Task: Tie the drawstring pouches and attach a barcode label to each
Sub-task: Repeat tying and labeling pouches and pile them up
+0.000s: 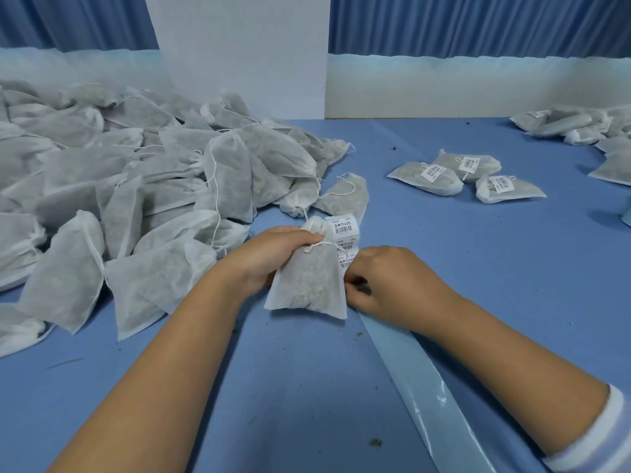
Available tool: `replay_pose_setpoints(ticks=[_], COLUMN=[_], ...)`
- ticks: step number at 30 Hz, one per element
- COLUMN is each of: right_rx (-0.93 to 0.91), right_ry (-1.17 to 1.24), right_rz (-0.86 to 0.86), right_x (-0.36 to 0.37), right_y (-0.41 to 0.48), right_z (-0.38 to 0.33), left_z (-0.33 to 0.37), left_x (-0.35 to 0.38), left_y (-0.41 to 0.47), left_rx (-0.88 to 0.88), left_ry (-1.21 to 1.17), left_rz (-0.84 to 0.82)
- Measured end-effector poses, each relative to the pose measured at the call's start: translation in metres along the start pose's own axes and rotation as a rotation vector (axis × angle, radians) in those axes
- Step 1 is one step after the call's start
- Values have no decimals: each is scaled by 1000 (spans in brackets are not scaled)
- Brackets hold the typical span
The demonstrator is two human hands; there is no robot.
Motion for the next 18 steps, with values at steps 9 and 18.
replay_pose_setpoints(ticks=[9, 18], right_rx=[83, 87], right_ry=[182, 244], right_rz=[-22, -7], right_x=[-4, -1], right_y=[0, 2], right_z=[10, 15], left_z=[2, 4], left_x=[0, 1], left_y=[-1, -5], left_rx=[1, -16], left_ry=[-14, -9], left_rz=[-2, 2])
Point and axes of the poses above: each hand's wrist, its own y-axis towards the middle knuckle, its own x-axis out of the palm, z = x × y, the point moved 6 cm from there along y, towards the middle knuckle, and after that the axes turned 11 degrees about z, right-handed, at the moved point
